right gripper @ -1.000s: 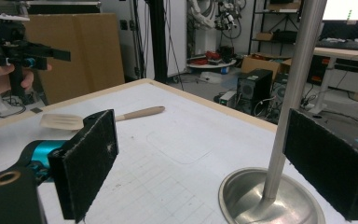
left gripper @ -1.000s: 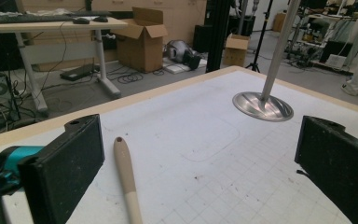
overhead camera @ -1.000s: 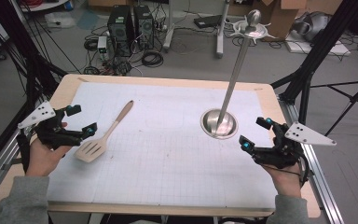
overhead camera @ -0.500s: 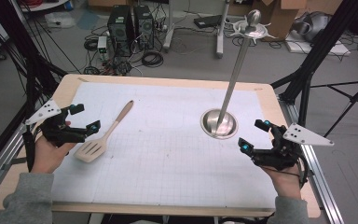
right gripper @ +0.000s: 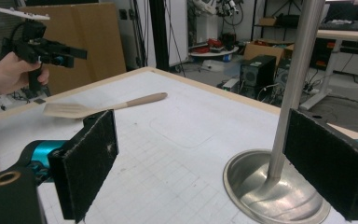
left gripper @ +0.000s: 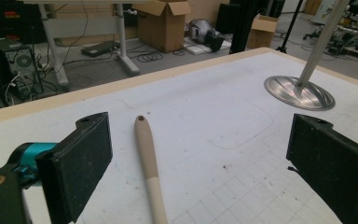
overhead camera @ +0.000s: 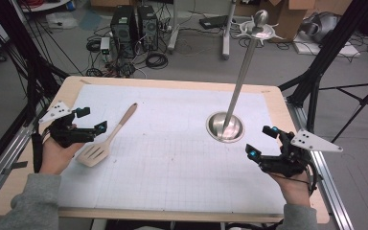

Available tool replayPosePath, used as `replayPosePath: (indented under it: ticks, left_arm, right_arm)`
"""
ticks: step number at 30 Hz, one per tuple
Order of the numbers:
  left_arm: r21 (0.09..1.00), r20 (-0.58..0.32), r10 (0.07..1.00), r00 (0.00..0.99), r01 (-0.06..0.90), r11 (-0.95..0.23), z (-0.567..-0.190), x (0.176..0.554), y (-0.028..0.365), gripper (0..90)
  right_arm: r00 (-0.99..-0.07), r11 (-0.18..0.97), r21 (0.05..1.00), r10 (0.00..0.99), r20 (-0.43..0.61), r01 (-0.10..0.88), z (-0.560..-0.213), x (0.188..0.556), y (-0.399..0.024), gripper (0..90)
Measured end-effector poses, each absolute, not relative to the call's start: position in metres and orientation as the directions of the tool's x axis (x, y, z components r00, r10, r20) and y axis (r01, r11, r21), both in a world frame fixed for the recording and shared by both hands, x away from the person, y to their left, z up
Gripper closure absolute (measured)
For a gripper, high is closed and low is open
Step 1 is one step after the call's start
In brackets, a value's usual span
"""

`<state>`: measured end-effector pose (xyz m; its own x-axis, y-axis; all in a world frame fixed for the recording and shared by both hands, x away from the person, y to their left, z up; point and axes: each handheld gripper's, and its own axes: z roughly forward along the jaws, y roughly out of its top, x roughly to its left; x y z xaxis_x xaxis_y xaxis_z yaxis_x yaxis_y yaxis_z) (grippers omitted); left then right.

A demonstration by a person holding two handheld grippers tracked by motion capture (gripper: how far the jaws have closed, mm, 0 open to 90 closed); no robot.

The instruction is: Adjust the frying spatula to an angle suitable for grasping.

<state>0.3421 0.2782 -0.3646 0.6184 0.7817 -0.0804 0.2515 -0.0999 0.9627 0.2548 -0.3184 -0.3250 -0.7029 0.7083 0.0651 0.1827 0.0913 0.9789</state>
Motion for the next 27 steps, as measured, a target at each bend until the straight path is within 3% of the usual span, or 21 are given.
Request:
replayPosePath:
  ticks: [27]
  left_arm:
    - [0.930, -0.078, 0.811, 0.579, 0.336, -0.151, -0.379, 0.356, 0.270, 11.0]
  right_arm:
    - [-0.704, 0.089, 0.977, 0.706, 0.076, 0.195, -0.328, 0.254, -0.319, 9.1]
